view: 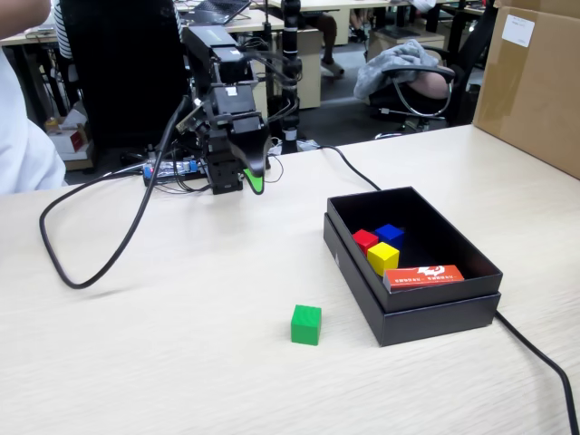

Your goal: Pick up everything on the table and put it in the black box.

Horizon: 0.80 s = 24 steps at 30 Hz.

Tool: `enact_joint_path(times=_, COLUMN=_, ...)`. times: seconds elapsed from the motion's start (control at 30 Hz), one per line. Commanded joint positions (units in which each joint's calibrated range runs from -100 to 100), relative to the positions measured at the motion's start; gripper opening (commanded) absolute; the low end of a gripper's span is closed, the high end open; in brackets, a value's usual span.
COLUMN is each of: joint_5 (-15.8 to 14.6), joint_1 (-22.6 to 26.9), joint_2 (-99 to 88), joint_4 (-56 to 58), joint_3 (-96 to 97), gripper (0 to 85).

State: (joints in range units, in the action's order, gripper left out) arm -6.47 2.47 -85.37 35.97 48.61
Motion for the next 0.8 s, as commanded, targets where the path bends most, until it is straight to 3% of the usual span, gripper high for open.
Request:
enact_joint_path(times=0.0, joint_5=1.66, joint_1=-0.44, joint_2=-6.02, joint_4=-6.38, joint_3=-0.29, gripper=49.2)
enact_joint_path(times=0.33, joint_5=2.25, joint_1=-1.76, joint_2=6.03, joint_4=-4.73, joint_3=-12.34, gripper=47.5)
enact_joint_path(times=0.5, joint_5=0.49, joint_1=-1.86, joint_2=30.7, joint_4=10.3, joint_3=-39.72, gripper=47.5)
enact_joint_path(times=0.77, joint_5=-3.22, joint_1=-1.76, joint_2=68.68, joint_4=23.95, joint_3=-75.63, gripper=47.6)
